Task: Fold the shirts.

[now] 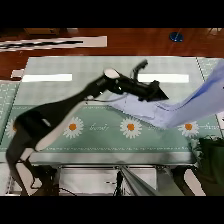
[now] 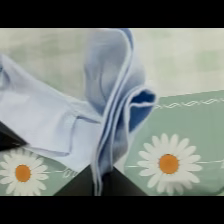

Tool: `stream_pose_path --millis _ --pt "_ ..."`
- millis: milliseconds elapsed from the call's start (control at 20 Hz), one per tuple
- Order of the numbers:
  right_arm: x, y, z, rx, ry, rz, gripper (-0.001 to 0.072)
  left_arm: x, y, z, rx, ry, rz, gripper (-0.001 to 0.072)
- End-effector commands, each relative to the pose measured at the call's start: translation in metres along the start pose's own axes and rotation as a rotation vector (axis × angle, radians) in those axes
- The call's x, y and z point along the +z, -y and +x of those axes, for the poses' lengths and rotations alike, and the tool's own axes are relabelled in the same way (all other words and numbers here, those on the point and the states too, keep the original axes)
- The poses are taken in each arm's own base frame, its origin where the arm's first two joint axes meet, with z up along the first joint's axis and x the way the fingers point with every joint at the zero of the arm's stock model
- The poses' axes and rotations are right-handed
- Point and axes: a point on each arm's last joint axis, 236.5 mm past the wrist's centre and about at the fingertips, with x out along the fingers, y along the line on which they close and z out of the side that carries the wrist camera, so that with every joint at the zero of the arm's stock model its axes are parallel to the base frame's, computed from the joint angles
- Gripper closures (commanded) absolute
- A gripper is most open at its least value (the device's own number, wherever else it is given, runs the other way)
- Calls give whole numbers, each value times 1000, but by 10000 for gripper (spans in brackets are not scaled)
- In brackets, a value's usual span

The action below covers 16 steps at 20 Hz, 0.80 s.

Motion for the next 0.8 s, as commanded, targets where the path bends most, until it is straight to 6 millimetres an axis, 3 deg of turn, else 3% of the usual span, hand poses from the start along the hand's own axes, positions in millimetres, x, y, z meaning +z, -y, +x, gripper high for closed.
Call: stream_pose_path --millis 0,150,350,500,750 --pt "-5 -10 27 81 -9 47 680 4 59 -103 101 -9 244 685" --pt "0 -20 58 176 36 125 680 3 126 -181 146 91 397 685" --pt "12 -49 95 275 66 146 680 -18 196 -247 201 224 539 685" --pt "16 -93 130 336 48 74 680 -44 229 -268 237 265 586 685" --pt "4 -169 203 401 13 36 679 -88 259 -271 271 248 623 684"
